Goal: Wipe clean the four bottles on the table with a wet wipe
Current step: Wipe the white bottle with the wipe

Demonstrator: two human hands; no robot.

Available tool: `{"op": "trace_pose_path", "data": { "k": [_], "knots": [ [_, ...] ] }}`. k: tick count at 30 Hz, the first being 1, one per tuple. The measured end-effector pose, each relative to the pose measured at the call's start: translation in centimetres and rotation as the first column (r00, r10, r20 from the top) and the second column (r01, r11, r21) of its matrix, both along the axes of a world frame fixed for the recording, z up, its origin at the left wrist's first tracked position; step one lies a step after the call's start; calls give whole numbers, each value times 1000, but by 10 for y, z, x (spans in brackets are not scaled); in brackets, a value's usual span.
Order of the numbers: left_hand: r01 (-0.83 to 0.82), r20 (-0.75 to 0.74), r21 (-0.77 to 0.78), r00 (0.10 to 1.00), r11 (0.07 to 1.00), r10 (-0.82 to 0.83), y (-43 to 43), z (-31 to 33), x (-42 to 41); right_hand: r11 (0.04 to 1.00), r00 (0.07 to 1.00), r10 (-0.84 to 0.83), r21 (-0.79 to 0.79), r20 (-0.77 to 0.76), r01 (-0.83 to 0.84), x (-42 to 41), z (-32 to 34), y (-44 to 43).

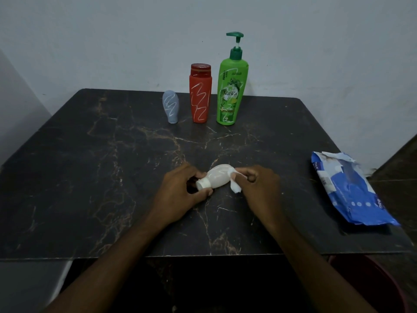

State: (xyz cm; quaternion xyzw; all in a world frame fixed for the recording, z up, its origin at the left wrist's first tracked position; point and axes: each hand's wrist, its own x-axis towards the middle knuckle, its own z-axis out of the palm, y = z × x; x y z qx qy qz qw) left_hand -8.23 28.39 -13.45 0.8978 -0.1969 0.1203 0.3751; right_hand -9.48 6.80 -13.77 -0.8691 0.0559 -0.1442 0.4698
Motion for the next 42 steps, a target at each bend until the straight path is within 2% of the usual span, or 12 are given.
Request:
{"op": "trace_pose_path", "data": {
  "k": [6,9,12,15,18,22,26,29,32,38,40,42],
  "knots": [
    [6,20,1,1000,1000,-6,-1,0,-1,985,977,170,4,128,-172,-23,2,36],
    [10,20,-2,1000,1000,-10,0,0,-1,992,984,126,-30,124,-123,-15,4,28],
    [13,10,3,1000,1000,-13,1,0,0,1000,1000,5,-25,-10,-6,1,7,5],
    [20,14,-2,1000,1000,-20,0,-1,0,999,998,-42,23,-53,44,5,9,-3],
    [20,18,-3,1000,1000,-20,-1,-1,0,1000,1000,11,0,-16,-11,-2,8,12],
    [35,30,6,999,999,-35,-1,-1,0,986,977,162,13,141,-166,-17,9,33],
    [36,24,21,999,999,-36,0,-1,0,996,996,78,-39,39,-77,1,5,10],
    [46,13,32,999,998,-46,-1,-1,-1,1000,998,-15,0,-58,15,13,7,-5],
    [37,-5,22,999,999,-37,-1,-1,-4,1000,999,-29,-3,-38,28,5,8,0],
    [47,-9,13,999,999,-46,-2,-1,-4,981,967,193,-17,168,-193,-17,4,29],
    [55,-7,20,998,998,-55,-2,-1,-5,986,973,169,-41,157,-165,-12,2,23],
    [56,-6,26,998,998,-55,-1,-2,-5,996,994,81,-46,73,-77,-4,2,10]
  ]
}}
